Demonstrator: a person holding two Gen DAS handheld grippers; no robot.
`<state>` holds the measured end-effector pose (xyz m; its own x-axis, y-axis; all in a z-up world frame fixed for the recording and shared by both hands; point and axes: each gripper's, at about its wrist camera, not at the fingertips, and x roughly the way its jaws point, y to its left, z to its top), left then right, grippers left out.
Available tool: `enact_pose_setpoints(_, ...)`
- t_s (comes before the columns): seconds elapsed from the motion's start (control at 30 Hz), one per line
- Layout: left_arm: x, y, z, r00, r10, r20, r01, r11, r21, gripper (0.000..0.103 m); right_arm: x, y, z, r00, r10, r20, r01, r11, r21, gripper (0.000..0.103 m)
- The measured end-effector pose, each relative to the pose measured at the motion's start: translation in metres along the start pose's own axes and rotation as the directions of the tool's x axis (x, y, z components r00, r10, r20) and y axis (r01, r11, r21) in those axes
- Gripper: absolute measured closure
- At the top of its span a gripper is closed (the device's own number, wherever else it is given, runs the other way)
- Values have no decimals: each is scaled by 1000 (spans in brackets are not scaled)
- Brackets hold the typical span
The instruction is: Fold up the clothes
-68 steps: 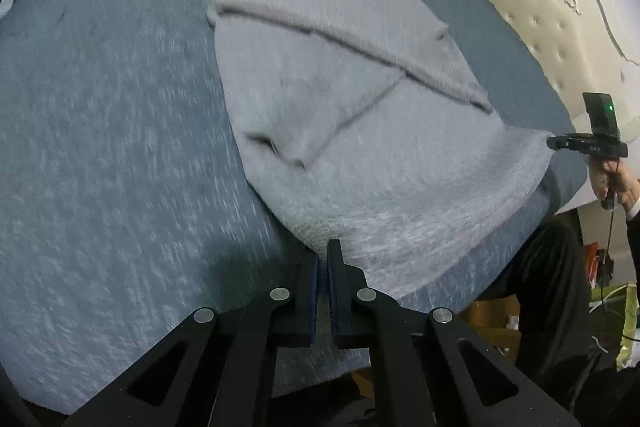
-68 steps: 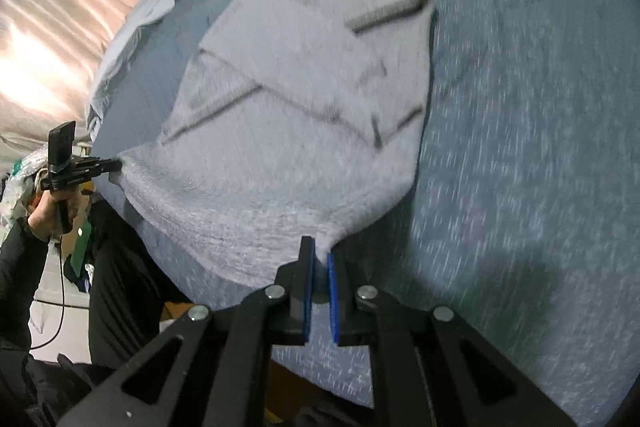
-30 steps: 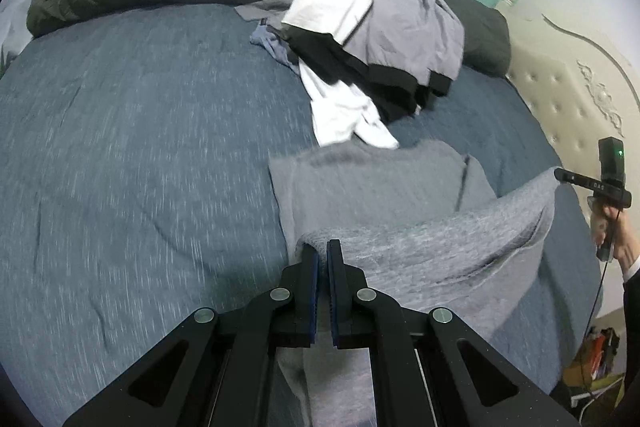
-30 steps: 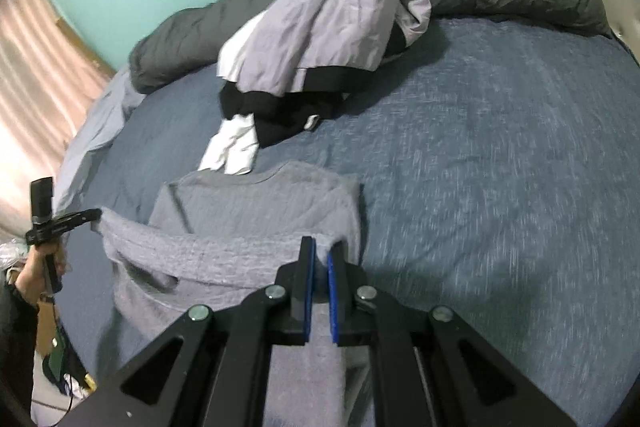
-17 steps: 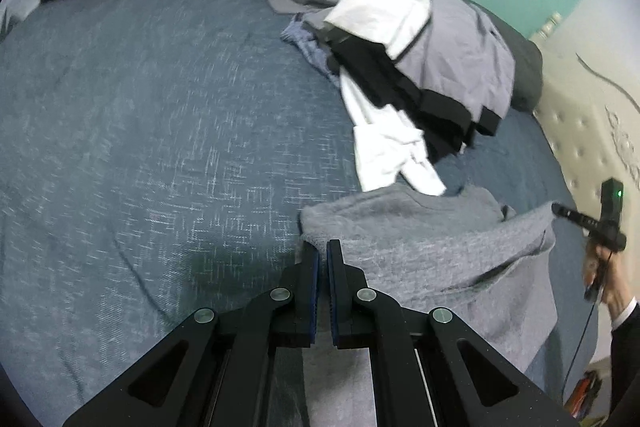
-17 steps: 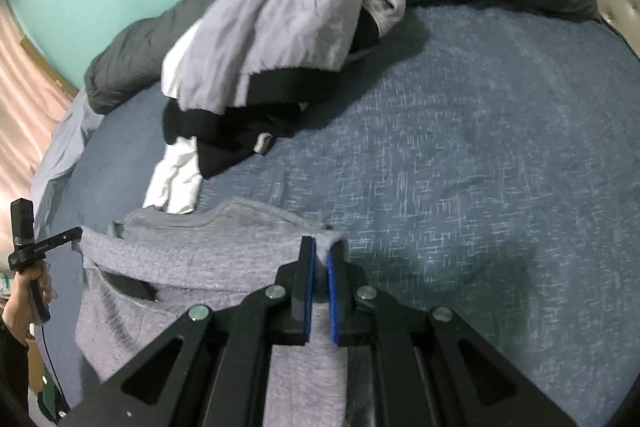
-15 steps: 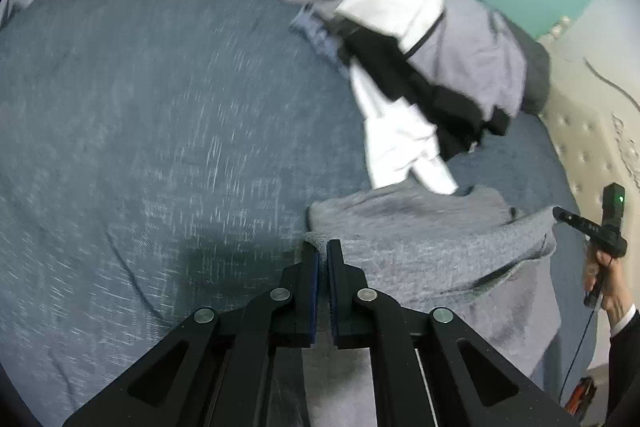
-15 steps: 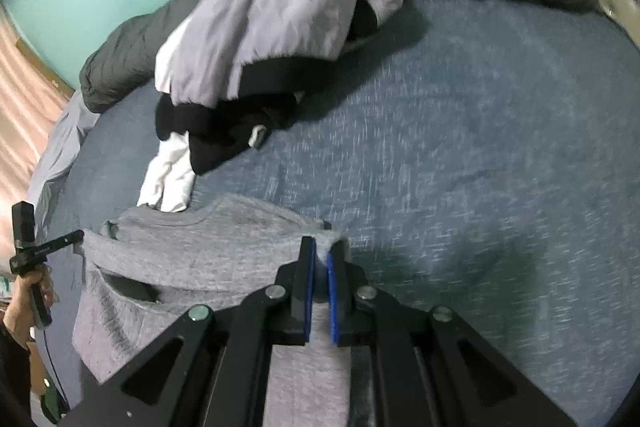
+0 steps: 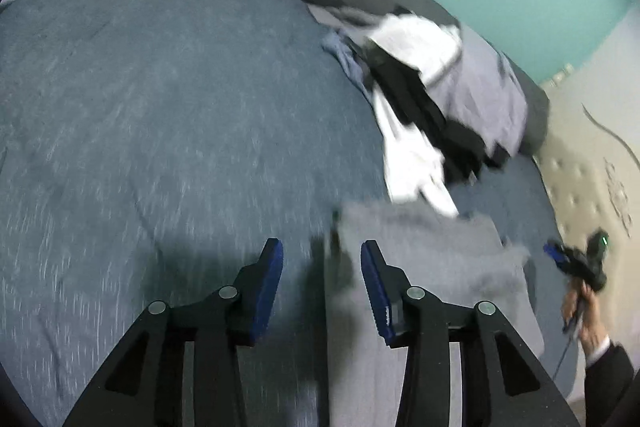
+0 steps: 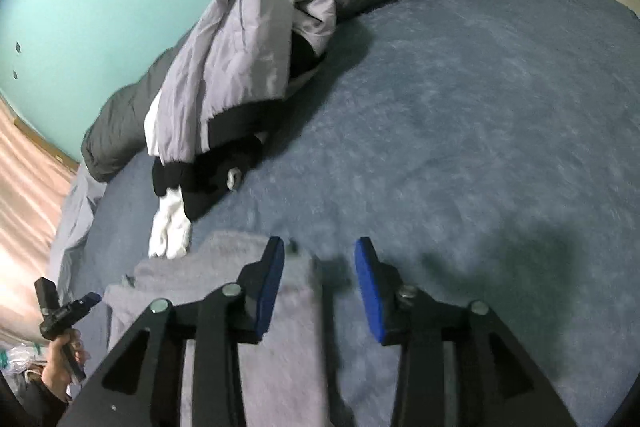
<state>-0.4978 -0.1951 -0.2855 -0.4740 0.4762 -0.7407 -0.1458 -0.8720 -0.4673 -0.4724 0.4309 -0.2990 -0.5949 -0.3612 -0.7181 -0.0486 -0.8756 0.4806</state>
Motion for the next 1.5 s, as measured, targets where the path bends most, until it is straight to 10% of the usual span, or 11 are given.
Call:
enact_pose_setpoints(0.23,-18,-7,-66,991,-5,-137,15,997,72,58,-18,-14,-72,982,17,-187,-17,1000,3,63)
enact_pose_setpoints(0.63,-47,-12,-128,986,-65,-152,74,996,55,58,-40,-1,-153,963,130,-235,-135,991,-5,63)
enact_pose_setpoints(0.73,-40,-18,-137,984,-53,-167,68,994,87,59,-34,4,-161,965,110,-238,-124,991,-45,87)
enact_pose_setpoints(0.9,-23,-19,-148,982,-11,-186,33,992,118,92,-21,4,-168,970,30,-239,-52,995,-87,100)
enact_pose_setpoints(1.1,-22,-14,-149,984,7,-178,17,991,130,96,-24,-2,-167,980,17,-201,-35,996,-88,100)
enact_pose_setpoints(1.2,-29,-7,-147,983,-65,-173,76,996,56,91,-25,-7,-163,972,83,-218,-91,996,-26,97)
enact_pose_setpoints(1.33,-31,-1,-142,969,-163,-185,160,987,-27,47,-25,-9,-158,961,146,-234,-138,989,51,46)
enact_pose_setpoints(1.5,-18,-4,-142,961,-182,-206,172,983,-69,45,-11,5,-163,941,129,-313,-128,991,22,44)
